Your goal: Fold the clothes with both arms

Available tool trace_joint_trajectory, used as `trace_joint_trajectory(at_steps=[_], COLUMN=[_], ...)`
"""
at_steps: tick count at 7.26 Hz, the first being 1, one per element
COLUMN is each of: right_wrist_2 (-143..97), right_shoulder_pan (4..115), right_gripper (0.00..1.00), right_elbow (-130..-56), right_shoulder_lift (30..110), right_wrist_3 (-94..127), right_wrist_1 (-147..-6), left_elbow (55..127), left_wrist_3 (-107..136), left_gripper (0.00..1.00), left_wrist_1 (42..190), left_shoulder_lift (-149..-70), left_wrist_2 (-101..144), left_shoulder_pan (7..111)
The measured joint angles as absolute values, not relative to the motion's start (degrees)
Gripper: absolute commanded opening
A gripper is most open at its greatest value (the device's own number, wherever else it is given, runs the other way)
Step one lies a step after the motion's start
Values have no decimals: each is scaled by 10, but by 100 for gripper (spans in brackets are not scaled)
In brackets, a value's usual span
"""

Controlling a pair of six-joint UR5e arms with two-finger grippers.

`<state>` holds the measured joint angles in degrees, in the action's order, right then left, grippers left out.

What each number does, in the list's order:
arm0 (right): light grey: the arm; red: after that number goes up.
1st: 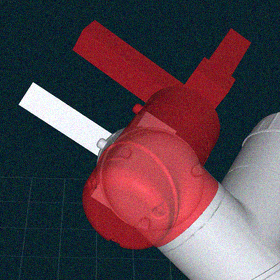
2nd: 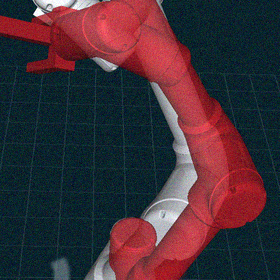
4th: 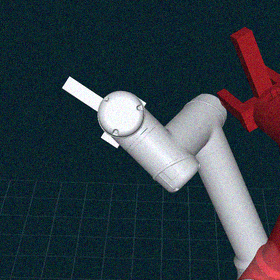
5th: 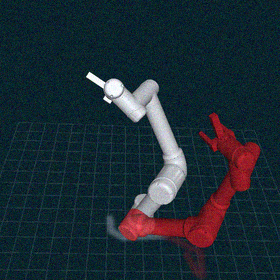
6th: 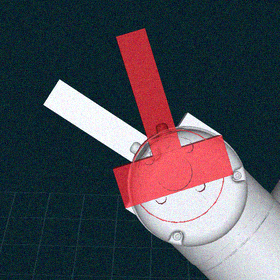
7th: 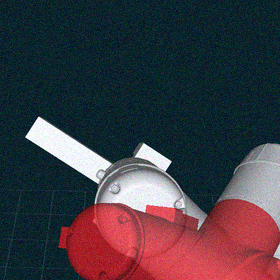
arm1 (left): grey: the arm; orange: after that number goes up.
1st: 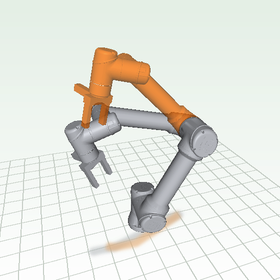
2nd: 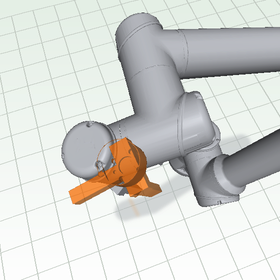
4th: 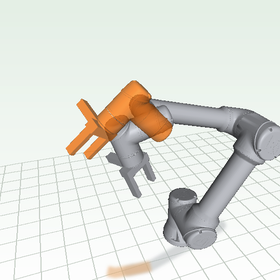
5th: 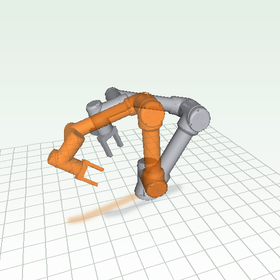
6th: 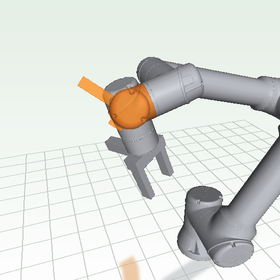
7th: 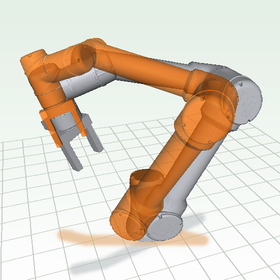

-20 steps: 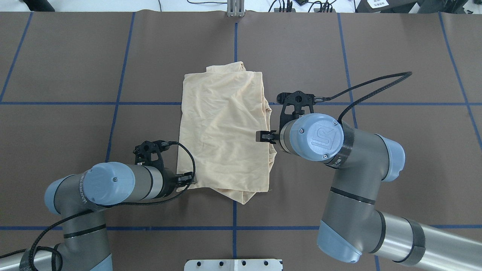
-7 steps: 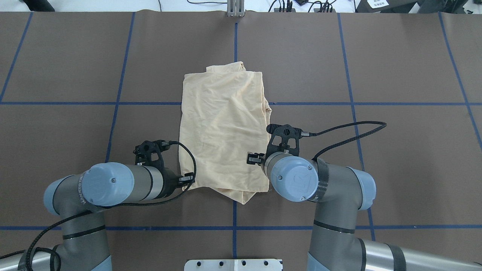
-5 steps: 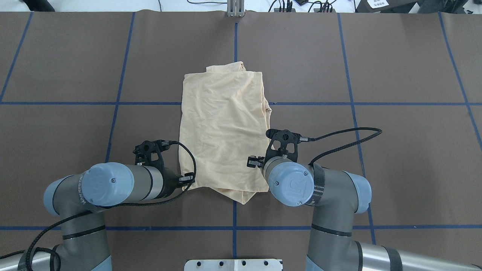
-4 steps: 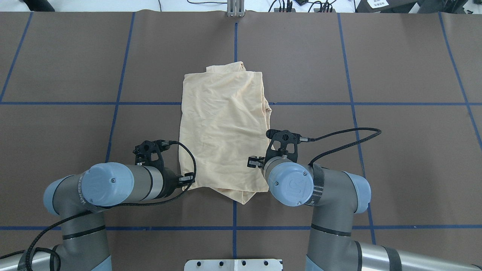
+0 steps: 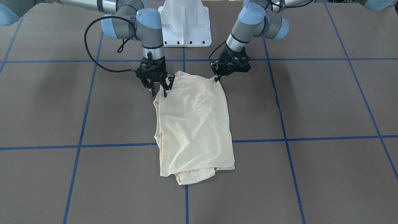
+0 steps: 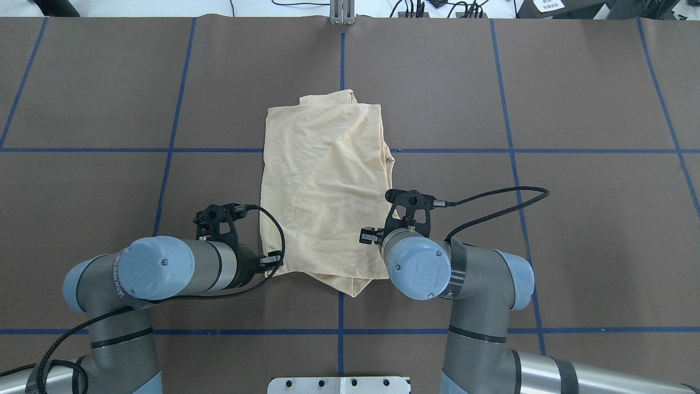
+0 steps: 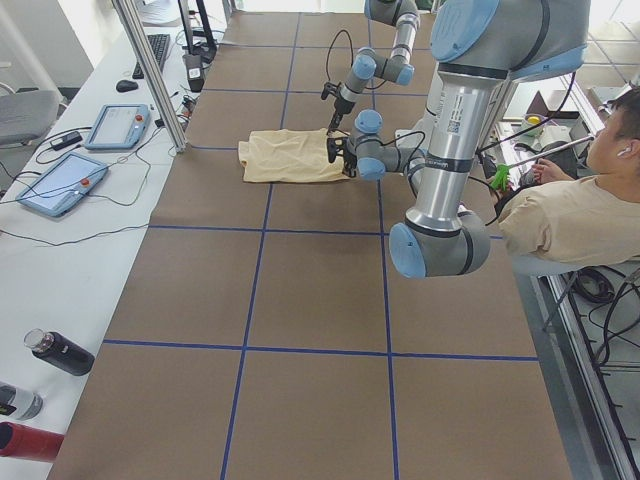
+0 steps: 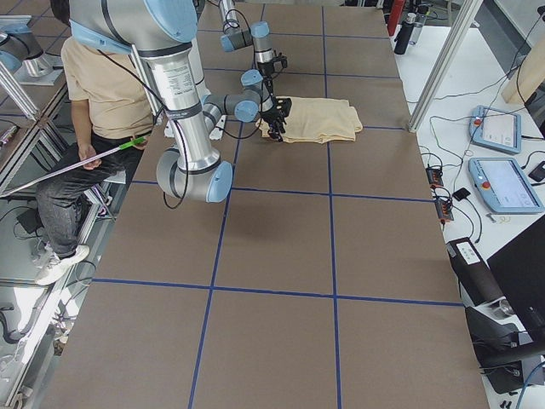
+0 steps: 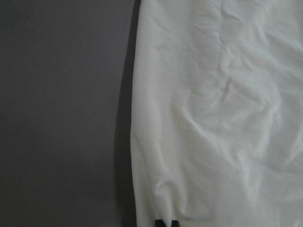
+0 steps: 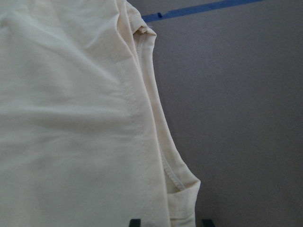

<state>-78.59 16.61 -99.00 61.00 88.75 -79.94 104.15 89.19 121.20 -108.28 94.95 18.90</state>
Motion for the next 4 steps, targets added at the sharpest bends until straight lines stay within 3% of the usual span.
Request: trace_joint_trajectory(at_steps=[4], right_wrist_2=[-784], right_shoulder_pan=[164], right_gripper=[30], right_elbow=[-991], right_shoulder_lift=[609], right_wrist_3=[889], right_wrist_1=[-799], left_elbow=[1041], left_wrist_3=[892], left_gripper=[0], left_wrist_1=[1212], left_shoulder_lift=[-1083], left_wrist_2=[950], left_shoulder_pan=[189])
